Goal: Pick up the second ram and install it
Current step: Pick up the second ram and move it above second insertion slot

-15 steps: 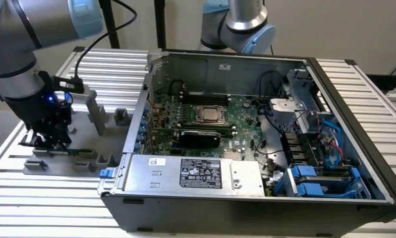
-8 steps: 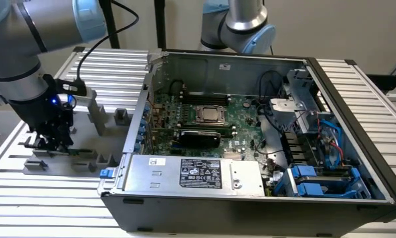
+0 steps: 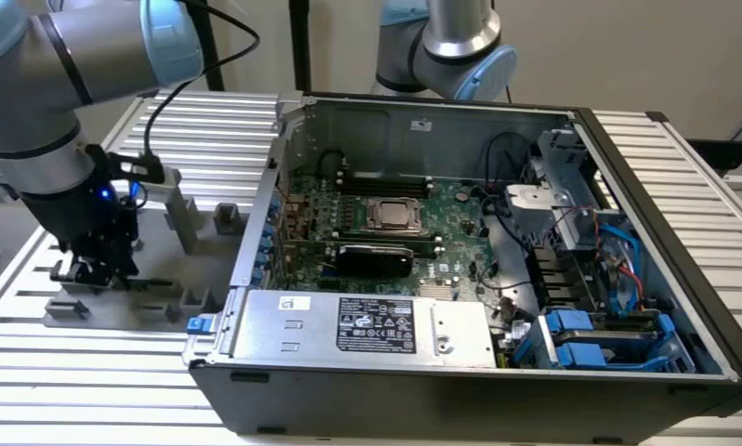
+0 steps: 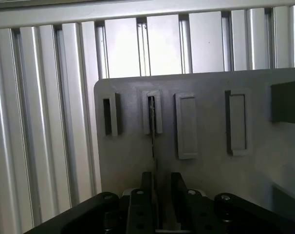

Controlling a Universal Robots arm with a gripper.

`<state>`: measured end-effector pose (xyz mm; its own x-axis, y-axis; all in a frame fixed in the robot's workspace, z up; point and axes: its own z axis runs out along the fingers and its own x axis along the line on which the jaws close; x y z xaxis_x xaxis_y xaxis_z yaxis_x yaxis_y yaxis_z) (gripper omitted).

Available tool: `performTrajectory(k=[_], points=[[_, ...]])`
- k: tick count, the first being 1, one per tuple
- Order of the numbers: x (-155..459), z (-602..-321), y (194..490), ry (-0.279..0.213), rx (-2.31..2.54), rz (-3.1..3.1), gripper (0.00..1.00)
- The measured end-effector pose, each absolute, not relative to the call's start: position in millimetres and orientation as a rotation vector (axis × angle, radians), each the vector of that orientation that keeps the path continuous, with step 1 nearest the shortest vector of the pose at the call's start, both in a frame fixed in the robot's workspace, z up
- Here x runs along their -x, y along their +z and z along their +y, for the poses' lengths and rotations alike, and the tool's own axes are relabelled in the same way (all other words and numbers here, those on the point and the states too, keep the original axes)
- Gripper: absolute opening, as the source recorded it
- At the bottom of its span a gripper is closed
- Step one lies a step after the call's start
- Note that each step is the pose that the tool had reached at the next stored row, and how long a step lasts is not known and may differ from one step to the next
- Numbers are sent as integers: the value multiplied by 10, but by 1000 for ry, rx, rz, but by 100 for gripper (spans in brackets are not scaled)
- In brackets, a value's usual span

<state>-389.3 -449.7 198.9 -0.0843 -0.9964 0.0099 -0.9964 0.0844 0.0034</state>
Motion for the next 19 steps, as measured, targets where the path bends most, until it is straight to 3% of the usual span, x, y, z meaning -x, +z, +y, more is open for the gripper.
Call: performTrajectory(k=[7, 8, 19], points=[[3889, -4494, 1943, 13, -2125, -2296, 100], [3888, -4491, 1940, 14, -2126, -2294, 0], [3886, -4482, 1933, 24, -2145, -2268, 0]])
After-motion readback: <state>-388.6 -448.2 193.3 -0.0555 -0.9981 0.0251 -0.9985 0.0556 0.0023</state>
